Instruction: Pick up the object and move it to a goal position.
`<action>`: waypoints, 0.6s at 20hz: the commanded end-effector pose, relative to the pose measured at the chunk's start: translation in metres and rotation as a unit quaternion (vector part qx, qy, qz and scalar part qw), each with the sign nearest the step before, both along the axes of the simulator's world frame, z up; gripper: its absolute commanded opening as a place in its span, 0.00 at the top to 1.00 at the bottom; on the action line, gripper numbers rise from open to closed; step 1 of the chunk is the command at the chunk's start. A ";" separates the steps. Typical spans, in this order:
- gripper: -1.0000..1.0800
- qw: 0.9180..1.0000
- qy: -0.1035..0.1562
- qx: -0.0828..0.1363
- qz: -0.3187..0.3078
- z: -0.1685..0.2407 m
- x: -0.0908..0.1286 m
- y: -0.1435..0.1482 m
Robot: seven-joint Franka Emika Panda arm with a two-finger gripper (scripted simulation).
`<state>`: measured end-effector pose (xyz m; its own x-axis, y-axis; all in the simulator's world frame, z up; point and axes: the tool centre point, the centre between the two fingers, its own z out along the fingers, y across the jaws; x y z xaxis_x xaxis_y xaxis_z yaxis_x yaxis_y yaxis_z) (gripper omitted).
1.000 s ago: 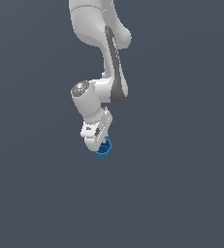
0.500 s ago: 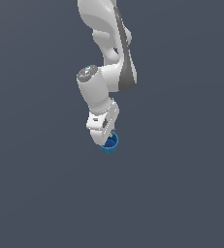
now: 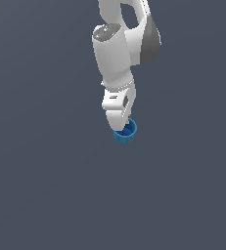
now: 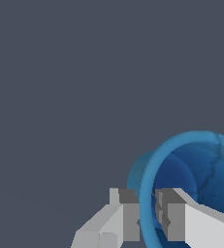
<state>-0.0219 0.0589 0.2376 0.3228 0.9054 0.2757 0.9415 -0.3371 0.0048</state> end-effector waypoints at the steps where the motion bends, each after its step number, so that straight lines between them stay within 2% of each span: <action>1: 1.00 1.000 -0.001 0.000 0.000 0.029 0.001 0.015; 12: 1.00 1.000 -0.002 0.001 -0.001 0.122 0.007 0.063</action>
